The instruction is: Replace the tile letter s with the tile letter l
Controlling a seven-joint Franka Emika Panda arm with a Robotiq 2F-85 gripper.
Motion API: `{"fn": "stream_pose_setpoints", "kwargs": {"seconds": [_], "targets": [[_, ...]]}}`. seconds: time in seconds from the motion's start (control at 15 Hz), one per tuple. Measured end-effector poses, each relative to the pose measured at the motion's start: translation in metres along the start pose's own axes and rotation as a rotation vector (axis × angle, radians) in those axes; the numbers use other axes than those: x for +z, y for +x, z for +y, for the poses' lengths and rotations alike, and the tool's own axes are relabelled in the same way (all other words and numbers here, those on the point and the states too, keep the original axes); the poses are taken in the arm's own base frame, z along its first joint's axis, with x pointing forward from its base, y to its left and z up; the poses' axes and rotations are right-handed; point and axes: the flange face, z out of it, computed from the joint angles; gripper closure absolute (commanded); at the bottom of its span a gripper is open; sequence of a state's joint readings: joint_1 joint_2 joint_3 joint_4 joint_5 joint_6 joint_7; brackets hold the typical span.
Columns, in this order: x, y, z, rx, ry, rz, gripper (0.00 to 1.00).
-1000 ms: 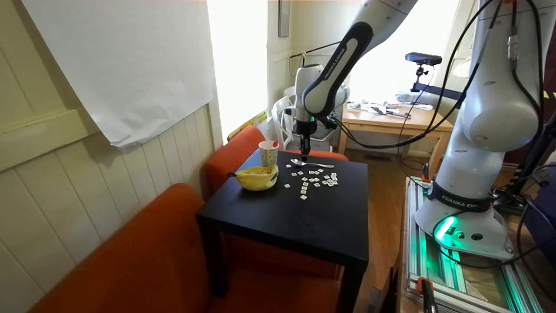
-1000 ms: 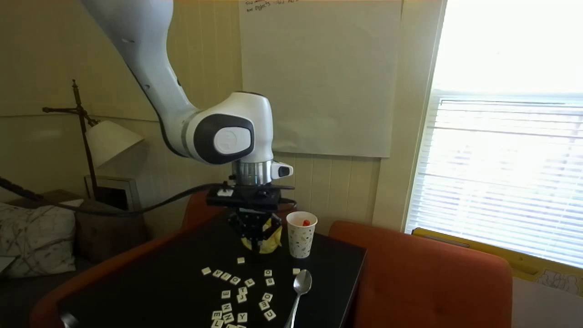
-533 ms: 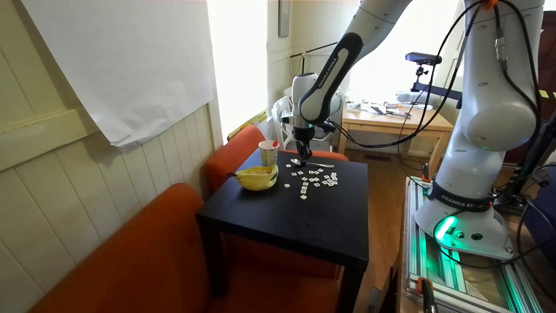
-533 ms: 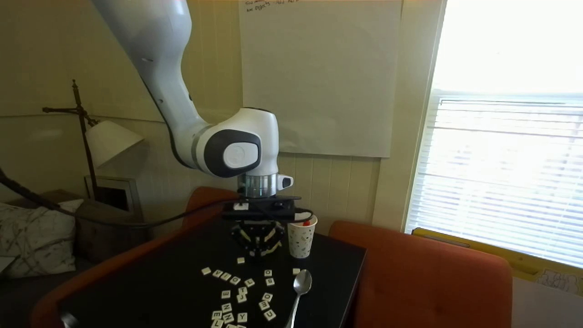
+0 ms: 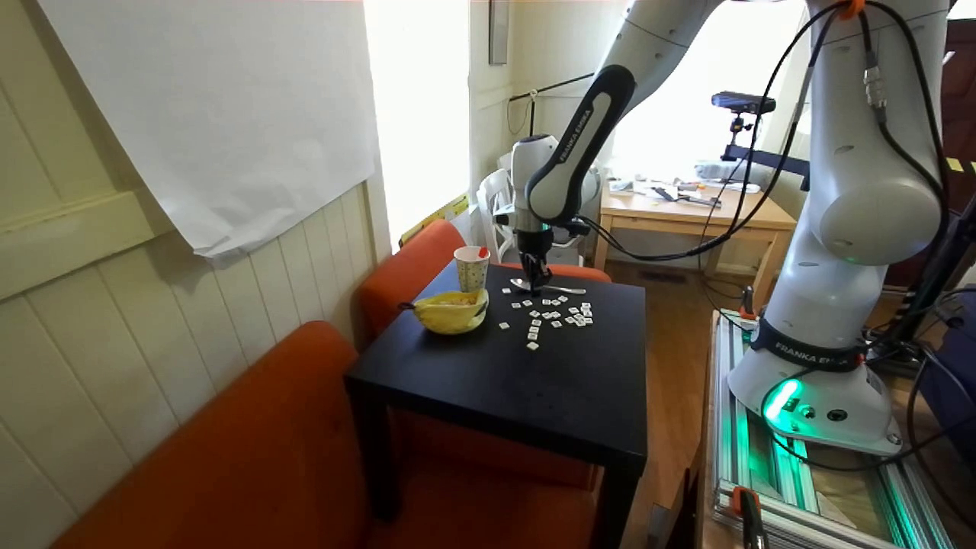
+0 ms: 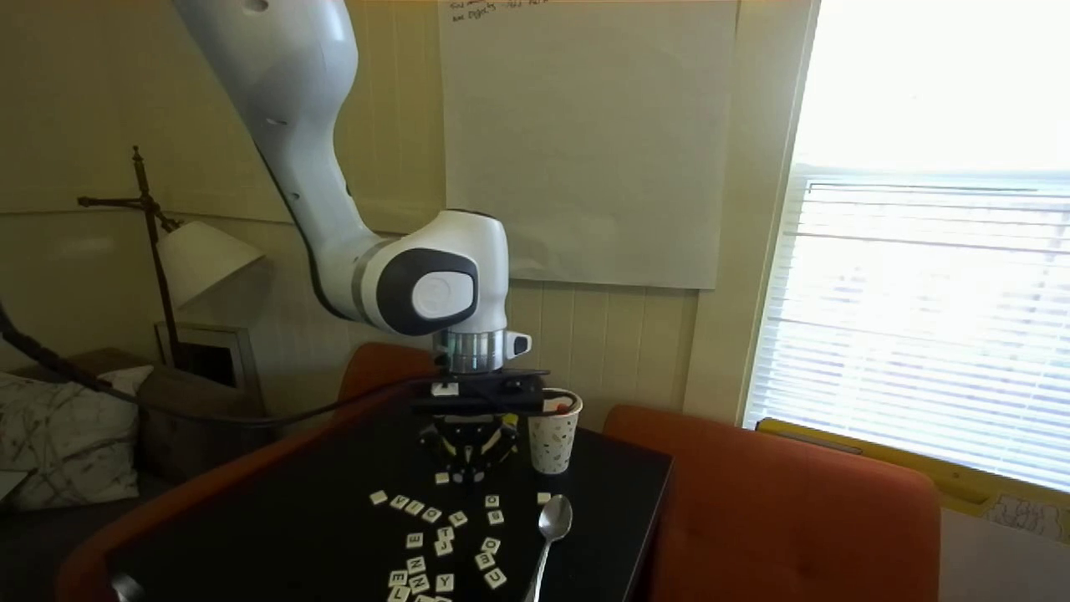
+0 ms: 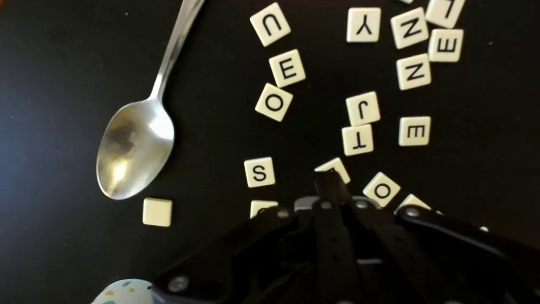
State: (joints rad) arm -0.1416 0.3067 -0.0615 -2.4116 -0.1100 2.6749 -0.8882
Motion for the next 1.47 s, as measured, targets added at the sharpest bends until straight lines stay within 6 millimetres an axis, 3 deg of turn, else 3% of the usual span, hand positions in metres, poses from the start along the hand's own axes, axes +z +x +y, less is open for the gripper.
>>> {"fn": "stream_pose_setpoints", "kwargs": {"seconds": [0.87, 1.47], "targets": [[0.031, 0.002, -0.001, -0.247, 0.034, -0.017, 1.0], [0.036, 0.007, 0.003, -0.332, 0.028, -0.023, 1.0]]}}
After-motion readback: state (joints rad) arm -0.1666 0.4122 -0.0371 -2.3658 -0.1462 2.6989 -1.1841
